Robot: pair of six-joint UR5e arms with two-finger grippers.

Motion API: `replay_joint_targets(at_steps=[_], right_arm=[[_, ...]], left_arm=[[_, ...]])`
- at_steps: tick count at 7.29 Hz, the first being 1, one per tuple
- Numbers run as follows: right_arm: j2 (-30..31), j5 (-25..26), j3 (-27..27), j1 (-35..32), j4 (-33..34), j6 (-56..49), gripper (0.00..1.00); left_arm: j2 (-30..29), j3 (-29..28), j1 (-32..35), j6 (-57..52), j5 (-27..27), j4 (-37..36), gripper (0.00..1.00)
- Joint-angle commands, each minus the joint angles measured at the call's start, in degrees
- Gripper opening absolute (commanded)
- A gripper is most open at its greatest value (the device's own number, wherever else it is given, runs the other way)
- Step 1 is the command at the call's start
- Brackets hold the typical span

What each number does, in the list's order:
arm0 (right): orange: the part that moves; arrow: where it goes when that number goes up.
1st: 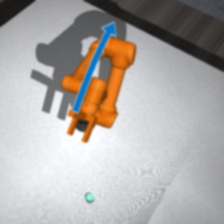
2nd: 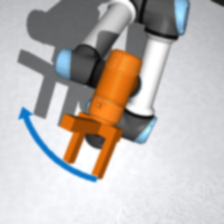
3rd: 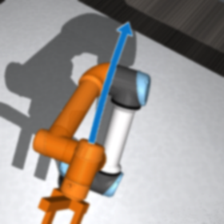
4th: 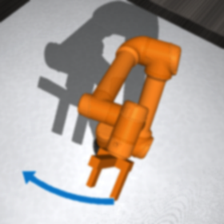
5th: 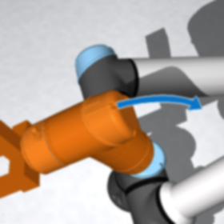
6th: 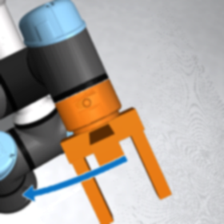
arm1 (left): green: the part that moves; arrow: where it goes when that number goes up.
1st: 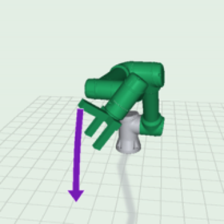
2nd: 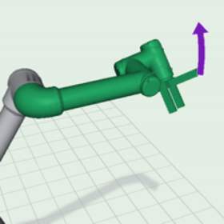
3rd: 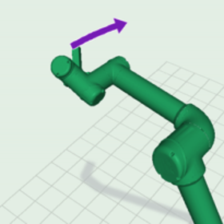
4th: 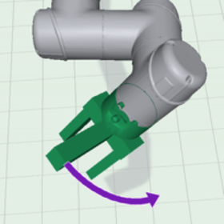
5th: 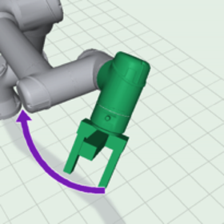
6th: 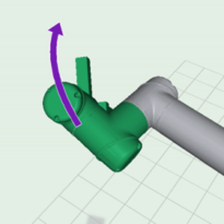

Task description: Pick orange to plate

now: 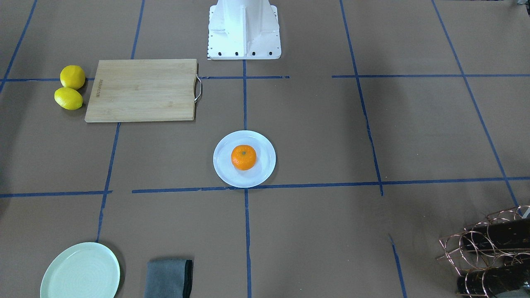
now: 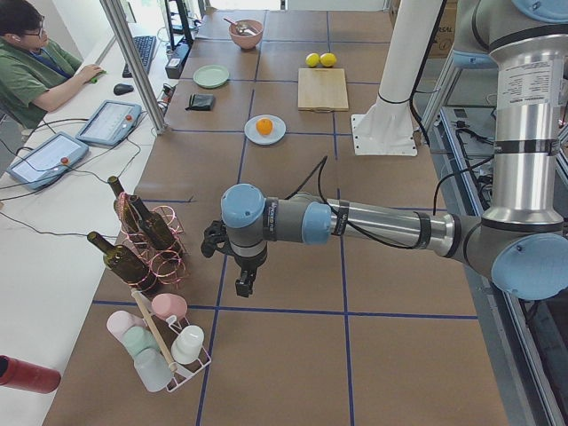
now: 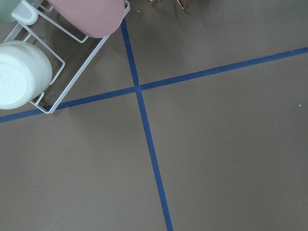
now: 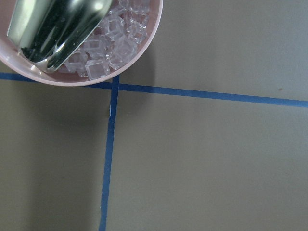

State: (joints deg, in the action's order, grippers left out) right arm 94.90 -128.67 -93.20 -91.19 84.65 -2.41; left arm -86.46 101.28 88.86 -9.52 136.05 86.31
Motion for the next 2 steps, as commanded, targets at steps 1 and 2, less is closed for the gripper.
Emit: replay_joint_targets(at_steps=[1,2], right_arm=[[0.0,0.0,0.0,0.1,0.1,0.0,1.0],[0.0,0.0,0.0,0.7,0.0,-0.3,1.0]], left_arm=[[0.0,0.1,0.0,0.0,0.0,0.1,1.0],[0.0,0.1,0.0,0.0,-0.1,0.2,1.0]])
